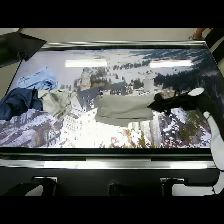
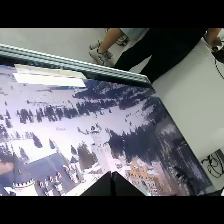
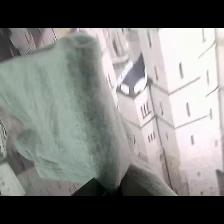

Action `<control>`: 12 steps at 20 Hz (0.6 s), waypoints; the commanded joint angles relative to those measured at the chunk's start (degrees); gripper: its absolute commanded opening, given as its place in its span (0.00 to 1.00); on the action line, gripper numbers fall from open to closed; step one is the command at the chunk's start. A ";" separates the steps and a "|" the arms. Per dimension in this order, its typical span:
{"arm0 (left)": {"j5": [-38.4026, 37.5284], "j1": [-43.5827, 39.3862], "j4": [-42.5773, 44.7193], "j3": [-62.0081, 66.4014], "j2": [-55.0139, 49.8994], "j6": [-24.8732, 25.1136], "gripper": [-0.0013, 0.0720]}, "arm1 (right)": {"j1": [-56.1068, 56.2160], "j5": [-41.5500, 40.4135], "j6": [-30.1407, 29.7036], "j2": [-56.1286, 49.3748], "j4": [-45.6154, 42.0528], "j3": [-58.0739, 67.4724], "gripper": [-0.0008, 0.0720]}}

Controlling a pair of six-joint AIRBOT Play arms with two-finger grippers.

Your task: Fold the shirts.

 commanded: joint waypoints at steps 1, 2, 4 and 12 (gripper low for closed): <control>0.13 -0.07 0.04 0.00 0.04 0.04 0.07 | -10.71 2.73 3.98 0.44 -3.13 8.44 0.07; 0.11 -0.09 0.04 0.00 0.04 0.04 0.07 | -15.23 5.75 5.11 0.46 -3.67 9.88 0.07; 0.13 -0.09 0.04 0.00 0.04 0.04 0.07 | -24.33 9.31 6.75 1.68 -4.28 10.25 0.07; 0.15 -0.50 0.02 0.00 0.04 0.04 0.07 | -47.87 15.65 17.20 8.72 -30.67 4.98 0.07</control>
